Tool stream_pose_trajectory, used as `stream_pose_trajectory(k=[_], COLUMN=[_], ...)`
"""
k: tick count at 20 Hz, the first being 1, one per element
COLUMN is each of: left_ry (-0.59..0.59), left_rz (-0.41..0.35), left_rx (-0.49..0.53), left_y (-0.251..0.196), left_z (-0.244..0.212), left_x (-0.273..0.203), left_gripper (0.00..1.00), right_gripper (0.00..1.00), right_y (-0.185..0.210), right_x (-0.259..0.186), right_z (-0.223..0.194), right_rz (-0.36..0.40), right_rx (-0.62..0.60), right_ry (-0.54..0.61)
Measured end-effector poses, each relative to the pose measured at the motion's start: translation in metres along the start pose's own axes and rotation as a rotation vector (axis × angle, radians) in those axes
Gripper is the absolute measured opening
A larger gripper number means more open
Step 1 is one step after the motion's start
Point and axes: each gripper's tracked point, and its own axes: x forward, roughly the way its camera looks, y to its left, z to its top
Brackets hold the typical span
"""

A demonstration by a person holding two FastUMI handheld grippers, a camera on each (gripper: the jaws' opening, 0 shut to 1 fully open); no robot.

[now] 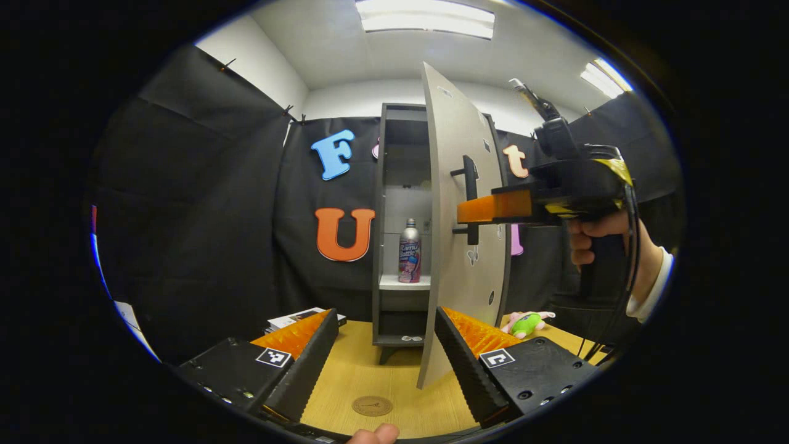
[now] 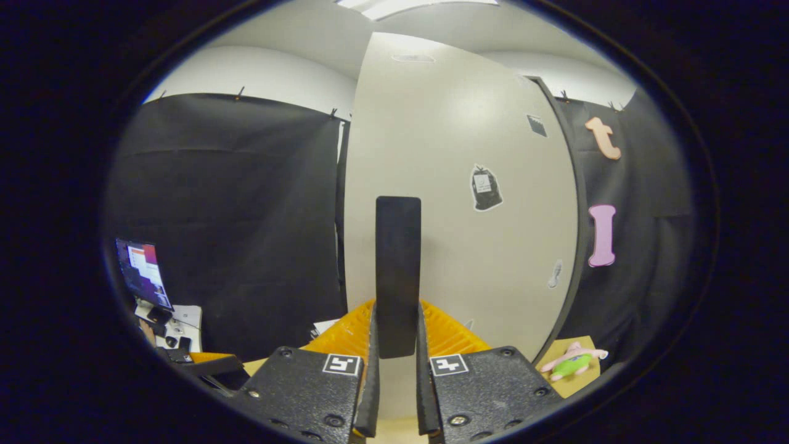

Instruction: Open the cabinet door with the right hand, grasp the bottle in the cabinet with the left hand and place it on the coaster, then close the cabinet door with the right hand.

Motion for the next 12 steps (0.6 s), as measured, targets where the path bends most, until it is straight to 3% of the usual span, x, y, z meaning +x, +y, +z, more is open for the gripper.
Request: stream_pose_trajectory(k=[8,12], left_ry=[0.015,0.013], left_rz=[-0.142,-0.177], left_rx=[-0.008,-0.006], left_y=[-0.057,-0.071], left_z=[-0.003,-0.004], left_x=[0.005,0.004], left_gripper=[0.95,0.95], right_gripper=[0.27,0.19], right_y=[-0.061,-0.090], right_x=[-0.086,-0.127], right_z=[-0.009,-0.011], right_rz=[-0.129,-0.219], right_rx=[0.000,-0.025], right_ry=[0.006,0.009])
